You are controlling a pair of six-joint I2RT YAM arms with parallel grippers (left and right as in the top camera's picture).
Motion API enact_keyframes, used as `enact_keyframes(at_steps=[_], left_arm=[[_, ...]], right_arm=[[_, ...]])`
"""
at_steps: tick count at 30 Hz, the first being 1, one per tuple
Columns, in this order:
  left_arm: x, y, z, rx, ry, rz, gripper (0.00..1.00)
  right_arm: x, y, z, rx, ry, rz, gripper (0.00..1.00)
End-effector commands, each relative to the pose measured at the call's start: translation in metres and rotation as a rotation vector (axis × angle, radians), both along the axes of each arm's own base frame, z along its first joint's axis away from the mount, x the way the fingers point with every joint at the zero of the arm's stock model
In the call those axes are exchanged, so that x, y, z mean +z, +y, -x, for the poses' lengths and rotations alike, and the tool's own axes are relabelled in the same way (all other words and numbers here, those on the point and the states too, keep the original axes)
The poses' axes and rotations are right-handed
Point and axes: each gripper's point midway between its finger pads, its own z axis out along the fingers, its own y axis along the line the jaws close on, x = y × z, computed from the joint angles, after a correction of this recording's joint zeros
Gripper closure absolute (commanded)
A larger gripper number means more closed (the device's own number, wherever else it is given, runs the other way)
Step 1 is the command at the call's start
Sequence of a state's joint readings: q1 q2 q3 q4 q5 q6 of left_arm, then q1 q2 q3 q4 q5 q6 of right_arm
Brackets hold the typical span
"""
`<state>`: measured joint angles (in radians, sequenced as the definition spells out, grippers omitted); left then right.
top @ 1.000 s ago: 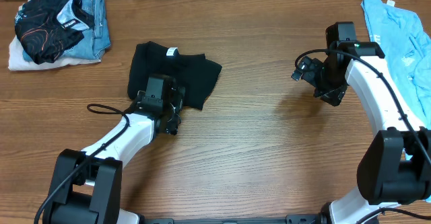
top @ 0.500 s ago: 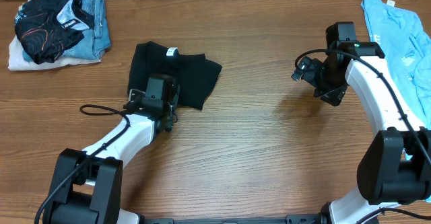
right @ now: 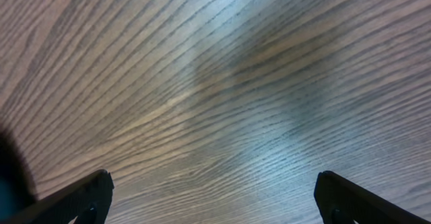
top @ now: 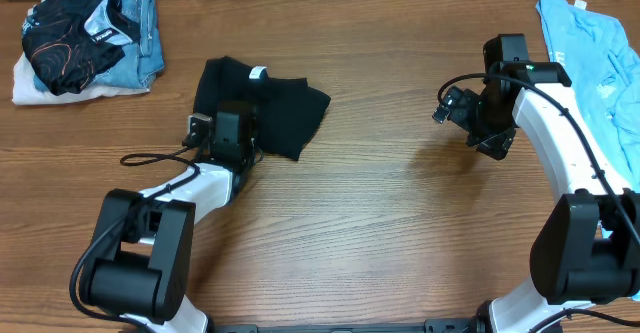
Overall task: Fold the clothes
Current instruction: 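Grasp the black bundle with the left gripper and carry it to the clothes stack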
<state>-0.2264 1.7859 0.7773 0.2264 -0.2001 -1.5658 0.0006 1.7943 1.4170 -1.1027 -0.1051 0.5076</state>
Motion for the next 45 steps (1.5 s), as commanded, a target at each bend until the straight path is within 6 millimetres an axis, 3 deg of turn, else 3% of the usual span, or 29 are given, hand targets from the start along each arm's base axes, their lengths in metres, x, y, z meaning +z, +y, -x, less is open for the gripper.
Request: enact_keyframes(at_steps=[1,9,11,15,20,30,38,45], left_arm=[[-0.057,0.007,0.033,-0.037,0.178,-0.023,0.23],[-0.049,0.008,0.022,-0.184,0.134,-0.127,0.72],[-0.045,0.010,0.016,-0.241,0.109,-0.163,0.69],[-0.045,0.028,0.013,-0.264,0.112,-0.207,0.73],[-0.046,0.063,0.012,-0.282,0.123,-0.277,0.96],[-0.031,0.118,0.001,-0.439,0.027,-0.393,0.96],[-0.019,0.126,-0.006,-0.587,-0.061,-0.492,0.96],[-0.008,0.117,-0.016,-0.673,-0.121,-0.529,0.96]], right_arm=[[0.005,0.002,0.001,0.023,-0.014,-0.002,0.00],[0.005,0.002,0.001,0.023,-0.015,-0.002,0.00],[0.005,0.002,0.002,0.023,-0.013,-0.002,0.00],[0.005,0.002,0.002,0.023,-0.010,-0.002,0.00],[0.005,0.002,0.002,0.040,-0.012,0.000,0.00],[0.005,0.002,0.004,0.042,-0.007,0.001,0.00],[0.004,0.002,0.008,0.042,0.009,0.000,0.00],[0.004,0.002,0.009,0.041,0.014,0.000,0.00]])
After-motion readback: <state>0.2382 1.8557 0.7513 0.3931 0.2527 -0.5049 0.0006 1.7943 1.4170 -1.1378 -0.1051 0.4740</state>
